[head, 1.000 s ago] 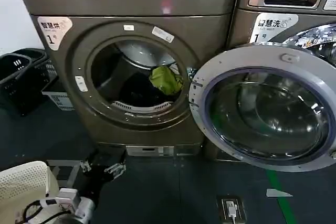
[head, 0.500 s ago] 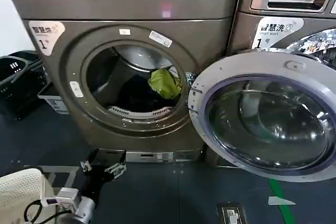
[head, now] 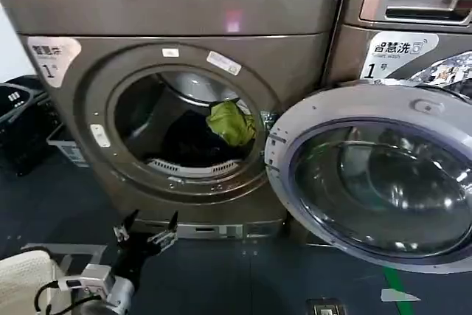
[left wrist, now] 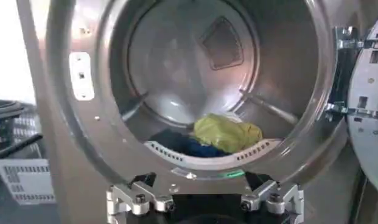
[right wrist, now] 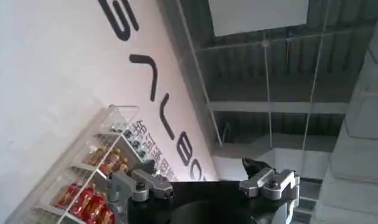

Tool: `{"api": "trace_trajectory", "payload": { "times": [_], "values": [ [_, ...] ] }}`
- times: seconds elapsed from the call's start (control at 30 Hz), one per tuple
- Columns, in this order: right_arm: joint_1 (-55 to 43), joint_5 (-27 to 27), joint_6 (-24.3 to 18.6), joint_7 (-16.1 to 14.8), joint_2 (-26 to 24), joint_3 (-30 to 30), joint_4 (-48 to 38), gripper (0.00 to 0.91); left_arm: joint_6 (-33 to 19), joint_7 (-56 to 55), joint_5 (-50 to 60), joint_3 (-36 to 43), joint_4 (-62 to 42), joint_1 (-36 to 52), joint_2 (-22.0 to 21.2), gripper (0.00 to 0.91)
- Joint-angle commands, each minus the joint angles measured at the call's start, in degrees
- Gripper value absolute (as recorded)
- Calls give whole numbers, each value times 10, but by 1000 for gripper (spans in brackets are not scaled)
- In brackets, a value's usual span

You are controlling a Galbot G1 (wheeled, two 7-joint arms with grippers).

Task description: Grasp the clothes from the dryer.

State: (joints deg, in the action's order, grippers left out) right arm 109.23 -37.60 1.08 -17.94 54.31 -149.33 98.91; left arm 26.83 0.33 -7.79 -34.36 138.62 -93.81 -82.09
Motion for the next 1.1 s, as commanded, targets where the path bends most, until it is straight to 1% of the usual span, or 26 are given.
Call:
{"api": "trace_trajectory", "payload": {
  "times": [0.03, 0.13, 0.27, 0.43, 0.6, 0.87, 1.1],
  "values": [
    [14, -1, 1, 0, 4, -9, 8, 907, 4, -1, -13, 2, -2, 28, 13, 907],
    [24, -2, 0, 0, 5, -17, 7, 907, 4, -1, -18, 7, -23, 56, 21, 907],
    [27, -2, 1, -1, 8, -14, 11, 907, 6, -4, -29, 22, -60, 121, 28, 907],
    [32, -2, 1, -3, 14, -14, 21, 907, -7, -12, -26, 43, -114, 197, 43, 907],
    [34, -3, 1, -4, 18, -15, 26, 907, -15, -20, -29, 62, -173, 260, 33, 907],
    [40, -3, 1, -7, 21, -20, 26, 907, -38, -41, -41, 92, -308, 380, 15, 907],
    [43, -5, 0, -7, 22, -22, 29, 907, -56, -65, -40, 118, -396, 457, 13, 907]
  ]
}}
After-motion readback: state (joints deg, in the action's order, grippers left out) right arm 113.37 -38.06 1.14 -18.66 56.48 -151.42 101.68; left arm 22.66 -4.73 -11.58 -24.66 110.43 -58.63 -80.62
